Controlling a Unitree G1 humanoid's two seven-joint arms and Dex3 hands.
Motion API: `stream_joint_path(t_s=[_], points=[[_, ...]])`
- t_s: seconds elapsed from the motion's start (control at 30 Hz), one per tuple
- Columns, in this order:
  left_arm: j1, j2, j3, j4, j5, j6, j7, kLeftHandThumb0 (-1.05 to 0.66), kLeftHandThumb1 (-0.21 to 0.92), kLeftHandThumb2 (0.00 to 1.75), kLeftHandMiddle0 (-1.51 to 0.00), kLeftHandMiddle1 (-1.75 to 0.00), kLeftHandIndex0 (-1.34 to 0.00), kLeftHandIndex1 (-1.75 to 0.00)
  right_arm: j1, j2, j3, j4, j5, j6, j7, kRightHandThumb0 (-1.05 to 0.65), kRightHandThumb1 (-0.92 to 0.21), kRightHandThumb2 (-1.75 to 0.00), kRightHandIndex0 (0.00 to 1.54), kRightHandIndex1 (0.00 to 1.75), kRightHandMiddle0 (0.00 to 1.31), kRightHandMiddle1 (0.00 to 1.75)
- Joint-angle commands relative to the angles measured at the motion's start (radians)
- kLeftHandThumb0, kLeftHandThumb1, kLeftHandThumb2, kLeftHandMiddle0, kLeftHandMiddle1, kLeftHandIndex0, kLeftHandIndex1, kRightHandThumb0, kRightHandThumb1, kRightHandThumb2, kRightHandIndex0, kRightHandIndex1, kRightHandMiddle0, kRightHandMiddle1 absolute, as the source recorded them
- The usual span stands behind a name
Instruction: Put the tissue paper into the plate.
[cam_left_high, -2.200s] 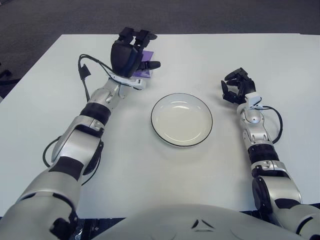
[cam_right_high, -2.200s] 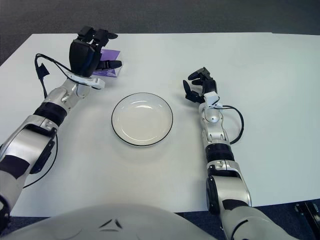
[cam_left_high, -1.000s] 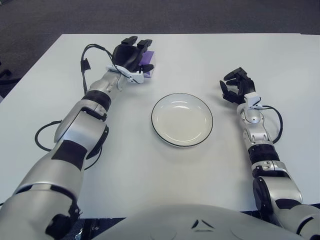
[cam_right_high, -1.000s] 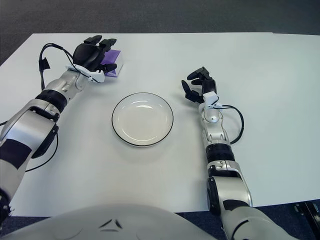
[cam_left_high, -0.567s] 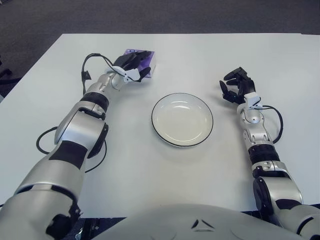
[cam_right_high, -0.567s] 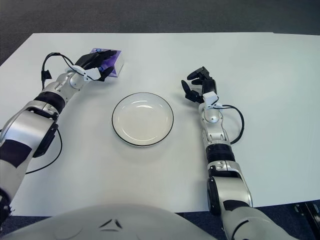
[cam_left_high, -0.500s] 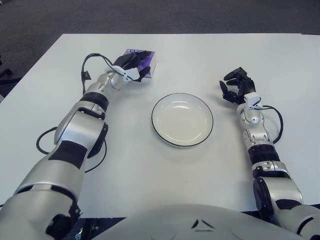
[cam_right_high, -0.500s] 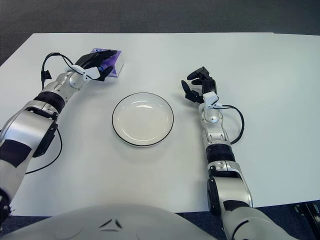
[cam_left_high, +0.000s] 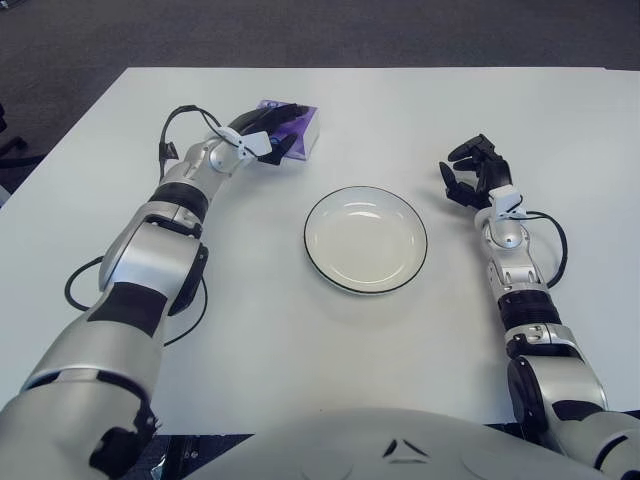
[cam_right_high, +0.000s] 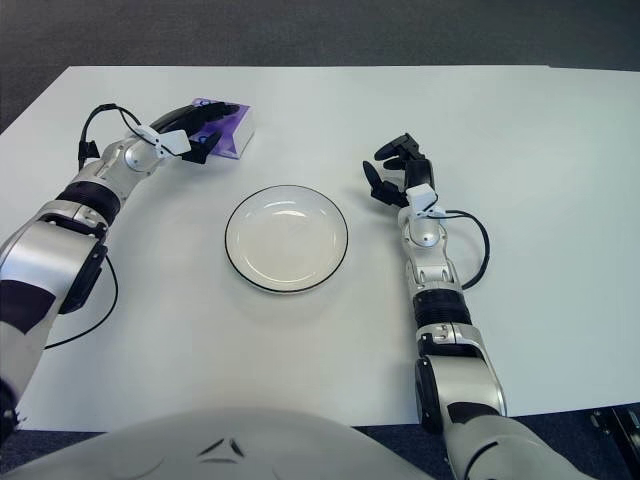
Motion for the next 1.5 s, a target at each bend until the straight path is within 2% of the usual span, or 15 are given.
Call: stream_joint_path(t_s=[0.0, 0.13, 0.2, 0.3, 0.47, 0.57, 0.7, 0.77, 1.0, 1.2, 1.47], points=[[0.079, 0.035, -0.005, -0.055, -0.014, -0.090, -0.055, -0.89, 0.92, 1.16, -0.50, -0.02, -0.34, -0.05, 0.142, 0.040, 0.027, 0.064, -0.021, 0.006, 0.003, -0.39, -0.71, -0.70, 0.74, 1.67, 0.43, 1.62], [0.146, 0.079, 0.001, -0.187, -0.040, -0.159, -0.090, -0.89, 0.92, 1.16, -0.52, -0.02, -0.35, -0.05, 0.145, 0.038, 0.030, 0.054, -0.021, 0.012, 0.007, -0.38, -0.73, -0.67, 0.74, 1.66, 0.43, 1.61], [0.186, 0.111, -0.009, -0.280, -0.010, -0.166, -0.066, -0.90, 0.92, 1.16, -0.54, -0.03, -0.36, -0.05, 0.148, 0.036, 0.032, 0.049, -0.022, 0.015, 0.009, -0.38, -0.73, -0.66, 0.74, 1.66, 0.43, 1.61], [0.236, 0.147, -0.020, -0.394, 0.057, -0.155, -0.016, -0.90, 0.92, 1.17, -0.58, -0.04, -0.37, -0.05, 0.150, 0.035, 0.034, 0.042, -0.023, 0.019, 0.011, -0.38, -0.73, -0.65, 0.74, 1.66, 0.43, 1.60], [0.322, 0.208, -0.021, -0.555, 0.183, -0.133, 0.082, -0.94, 0.92, 1.23, -0.76, -0.03, -0.42, -0.04, 0.154, 0.032, 0.037, 0.034, -0.027, 0.026, 0.012, -0.38, -0.74, -0.64, 0.73, 1.65, 0.44, 1.60], [0.380, 0.236, -0.005, -0.639, 0.221, -0.103, 0.112, -0.97, 0.92, 1.28, -0.92, -0.05, -0.44, -0.03, 0.155, 0.031, 0.037, 0.029, -0.030, 0.030, 0.013, -0.38, -0.74, -0.63, 0.73, 1.65, 0.44, 1.60], [0.431, 0.253, 0.007, -0.727, 0.246, -0.052, 0.126, -0.99, 0.92, 1.32, -1.02, -0.07, -0.46, -0.03, 0.157, 0.029, 0.036, 0.024, -0.032, 0.034, 0.016, -0.38, -0.76, -0.60, 0.73, 1.64, 0.44, 1.58], [0.448, 0.259, 0.010, -0.767, 0.252, -0.030, 0.123, -0.99, 0.92, 1.33, -1.01, -0.05, -0.46, -0.03, 0.158, 0.027, 0.036, 0.022, -0.032, 0.035, 0.017, -0.38, -0.77, -0.58, 0.73, 1.64, 0.44, 1.58], [0.478, 0.267, 0.010, -0.860, 0.286, 0.036, 0.129, -1.01, 0.92, 1.34, -0.83, 0.00, -0.45, -0.01, 0.159, 0.023, 0.036, 0.019, -0.032, 0.041, 0.022, -0.38, -0.78, -0.56, 0.72, 1.63, 0.44, 1.57], [0.467, 0.245, 0.004, -0.870, 0.339, 0.087, 0.186, -1.00, 0.92, 1.33, -0.68, 0.00, -0.45, -0.01, 0.160, 0.022, 0.036, 0.020, -0.035, 0.041, 0.024, -0.38, -0.78, -0.55, 0.72, 1.63, 0.44, 1.57], [0.462, 0.234, -0.001, -0.861, 0.367, 0.088, 0.258, -0.98, 0.92, 1.28, -0.54, 0.00, -0.45, -0.01, 0.163, 0.020, 0.037, 0.017, -0.035, 0.041, 0.026, -0.38, -0.79, -0.55, 0.72, 1.63, 0.44, 1.57]])
